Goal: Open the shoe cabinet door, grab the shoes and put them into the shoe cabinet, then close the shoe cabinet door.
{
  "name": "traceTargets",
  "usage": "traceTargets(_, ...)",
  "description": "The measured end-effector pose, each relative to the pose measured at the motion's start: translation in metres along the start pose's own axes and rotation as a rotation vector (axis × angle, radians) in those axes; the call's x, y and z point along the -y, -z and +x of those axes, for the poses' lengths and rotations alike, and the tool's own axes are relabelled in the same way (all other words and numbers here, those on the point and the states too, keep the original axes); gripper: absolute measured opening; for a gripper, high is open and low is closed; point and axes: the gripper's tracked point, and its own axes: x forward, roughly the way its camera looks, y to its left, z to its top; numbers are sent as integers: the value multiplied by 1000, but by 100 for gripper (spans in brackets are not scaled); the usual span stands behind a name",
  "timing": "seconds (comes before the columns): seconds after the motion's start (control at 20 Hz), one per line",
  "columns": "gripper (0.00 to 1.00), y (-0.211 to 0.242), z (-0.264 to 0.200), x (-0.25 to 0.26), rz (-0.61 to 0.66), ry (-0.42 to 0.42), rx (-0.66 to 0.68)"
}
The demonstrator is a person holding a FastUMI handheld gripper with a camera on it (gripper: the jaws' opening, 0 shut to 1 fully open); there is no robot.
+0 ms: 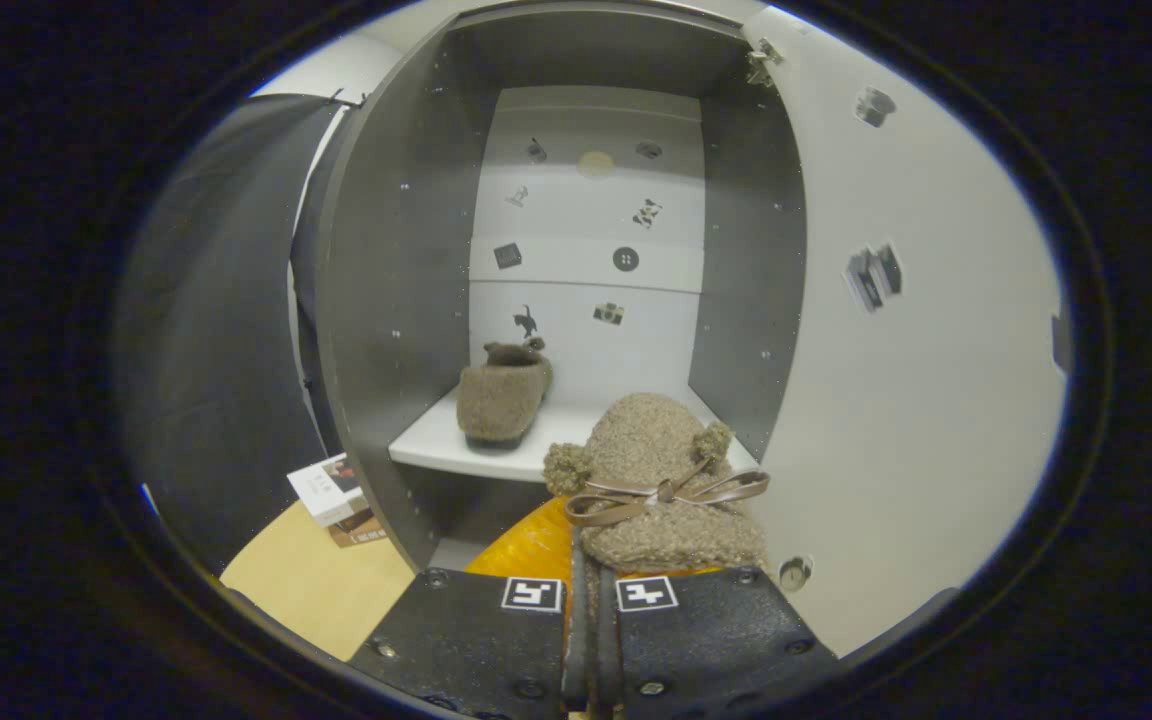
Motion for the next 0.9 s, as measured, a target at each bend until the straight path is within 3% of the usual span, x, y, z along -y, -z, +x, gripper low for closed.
traceTargets(0.45,7,-74,90,-1,-36,-27,60)
traceTargets(0.9,7,-82,194,11,-47,-22,10)
